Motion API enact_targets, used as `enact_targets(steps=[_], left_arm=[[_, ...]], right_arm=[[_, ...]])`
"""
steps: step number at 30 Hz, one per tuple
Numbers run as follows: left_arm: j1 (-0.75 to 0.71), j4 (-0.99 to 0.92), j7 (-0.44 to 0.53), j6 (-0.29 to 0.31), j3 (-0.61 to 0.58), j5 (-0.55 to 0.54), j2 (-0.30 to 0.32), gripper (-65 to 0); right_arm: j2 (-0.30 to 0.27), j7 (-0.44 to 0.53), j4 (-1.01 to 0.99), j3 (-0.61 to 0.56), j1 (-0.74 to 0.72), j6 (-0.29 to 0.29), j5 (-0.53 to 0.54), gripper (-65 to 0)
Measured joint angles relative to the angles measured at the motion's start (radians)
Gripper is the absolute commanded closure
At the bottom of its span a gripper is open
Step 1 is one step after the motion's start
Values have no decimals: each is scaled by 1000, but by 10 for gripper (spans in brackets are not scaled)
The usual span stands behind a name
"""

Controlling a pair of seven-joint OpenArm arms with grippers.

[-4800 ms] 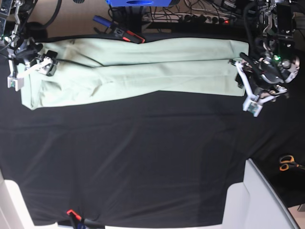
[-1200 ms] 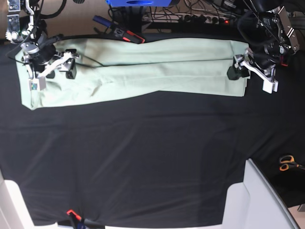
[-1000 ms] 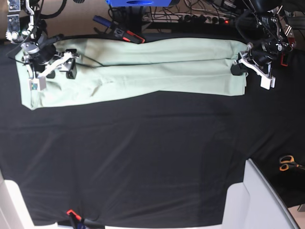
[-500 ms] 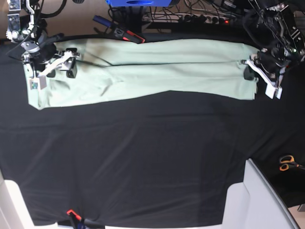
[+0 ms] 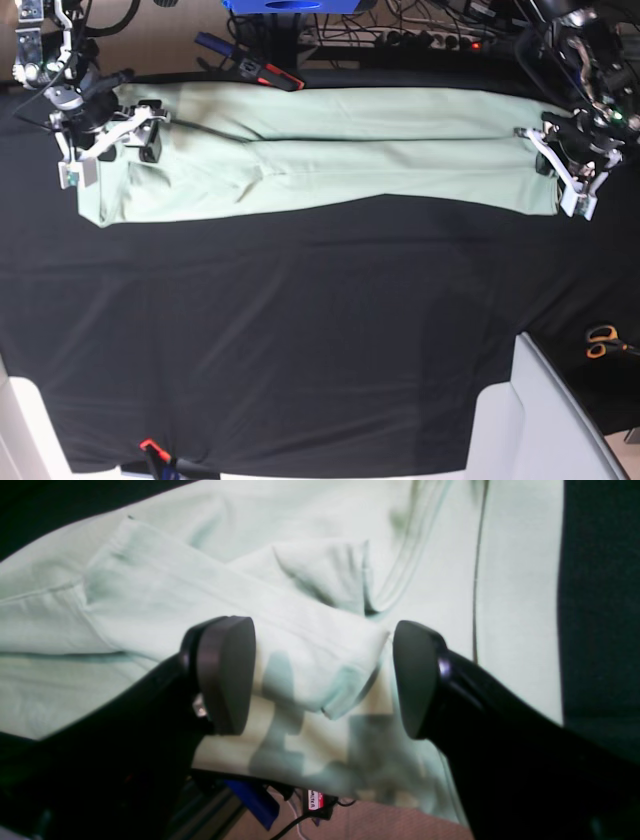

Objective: Fold the T-shirt properly
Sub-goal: 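Lower the left gripper onto the strip's end and grasp it, then fold the grasped strip end with the left gripper toward the right gripper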

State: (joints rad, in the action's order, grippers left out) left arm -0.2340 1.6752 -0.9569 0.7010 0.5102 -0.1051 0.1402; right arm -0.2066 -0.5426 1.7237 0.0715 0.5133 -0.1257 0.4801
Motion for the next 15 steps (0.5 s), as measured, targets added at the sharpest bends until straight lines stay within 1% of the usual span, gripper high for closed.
enact_targets(steps=[2,5,9,10,12,15], left_arm=[[-10,64,6,0,-42,94,-30,0],[-16,111,7,0,-113,235,-72,0],[-28,136,11,0,-251,455,-144,0],[-32,140,10,0,-285,493,-162,0],[-47,153,8,-43,-364,566,-183,0],[-69,178,10,-102,-480,616,-198,0]], right_arm=[[1,0,0,0,0,0,1,-414],[1,0,0,0,0,0,3,-414],[1,0,0,0,-3,0,7,-414],[1,1,0,0,-3,0,7,-414],[1,0,0,0,-3,0,6,-414],[1,0,0,0,0,0,7,-414]])
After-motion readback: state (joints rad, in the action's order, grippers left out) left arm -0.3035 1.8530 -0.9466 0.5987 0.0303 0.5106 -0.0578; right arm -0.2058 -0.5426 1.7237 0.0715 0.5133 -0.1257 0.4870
